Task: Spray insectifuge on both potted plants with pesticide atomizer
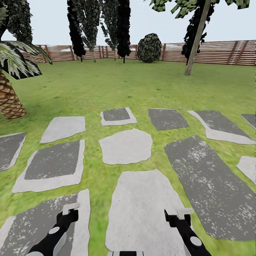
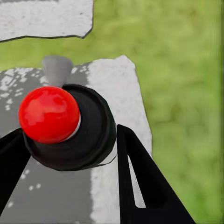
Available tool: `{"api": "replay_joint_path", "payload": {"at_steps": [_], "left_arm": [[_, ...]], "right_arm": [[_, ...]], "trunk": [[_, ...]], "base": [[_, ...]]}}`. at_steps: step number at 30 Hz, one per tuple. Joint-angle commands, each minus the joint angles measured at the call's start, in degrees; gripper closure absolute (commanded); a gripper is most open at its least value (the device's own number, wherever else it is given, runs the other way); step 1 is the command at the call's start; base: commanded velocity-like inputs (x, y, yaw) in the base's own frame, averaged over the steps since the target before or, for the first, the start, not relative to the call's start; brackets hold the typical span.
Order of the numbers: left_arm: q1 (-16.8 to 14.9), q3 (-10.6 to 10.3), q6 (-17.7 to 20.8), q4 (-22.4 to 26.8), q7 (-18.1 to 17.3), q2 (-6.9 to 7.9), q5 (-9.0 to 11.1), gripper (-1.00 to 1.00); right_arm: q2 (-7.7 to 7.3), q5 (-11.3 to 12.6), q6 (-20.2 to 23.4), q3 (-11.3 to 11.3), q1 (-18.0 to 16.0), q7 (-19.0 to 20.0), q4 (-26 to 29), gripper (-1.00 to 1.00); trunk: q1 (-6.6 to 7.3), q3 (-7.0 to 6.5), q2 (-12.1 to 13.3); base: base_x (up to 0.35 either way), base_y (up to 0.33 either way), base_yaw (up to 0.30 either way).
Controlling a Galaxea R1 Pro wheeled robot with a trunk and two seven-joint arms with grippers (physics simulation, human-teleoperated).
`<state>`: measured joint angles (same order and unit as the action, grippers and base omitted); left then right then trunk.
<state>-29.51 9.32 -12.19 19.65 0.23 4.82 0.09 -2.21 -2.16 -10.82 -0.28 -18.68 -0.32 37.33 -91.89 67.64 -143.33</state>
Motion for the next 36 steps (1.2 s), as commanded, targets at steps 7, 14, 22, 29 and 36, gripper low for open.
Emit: {"api": "replay_joint_path", "payload": {"at_steps": [7,14,22,29,36], "left_arm": [[0.17,0.12,-0.34,0.22,-0.03,0.02,-0.17,1.00],[0.24,0.17,-0.38,0.08,0.02,0.05,0.31,1.00],[0.24,0.17,-0.45,-0.11,0.11,0.06,0.33,1.00],[0.24,0.17,-0.46,-0.20,0.12,0.02,0.20,1.00],[0.24,0.16,-0.50,-0.22,0.05,0.02,0.34,1.00]], "right_arm": [[0.01,-0.22,-0.16,-0.01,-0.02,-0.03,-0.40,-1.00],[0.01,-0.22,-0.16,0.01,-0.01,-0.03,-0.64,-1.00],[0.07,-0.22,-0.16,0.01,-0.03,-0.03,-1.10,-1.00],[0.09,-0.22,-0.16,0.01,-0.02,-0.03,-1.12,-1.00],[0.10,-0.22,-0.16,-0.07,-0.02,-0.03,-1.23,-1.00]], "trunk": [[0.01,-0.55,-0.01],[0.01,-1.05,-0.01],[0.01,-1.55,-0.01],[0.01,-1.68,-0.01],[0.01,-1.69,-0.01]], "base": [[0.000,0.000,-0.121],[0.129,0.064,-0.216],[0.287,0.158,-0.225],[0.307,0.152,-0.095],[0.309,0.157,-0.042]]}}
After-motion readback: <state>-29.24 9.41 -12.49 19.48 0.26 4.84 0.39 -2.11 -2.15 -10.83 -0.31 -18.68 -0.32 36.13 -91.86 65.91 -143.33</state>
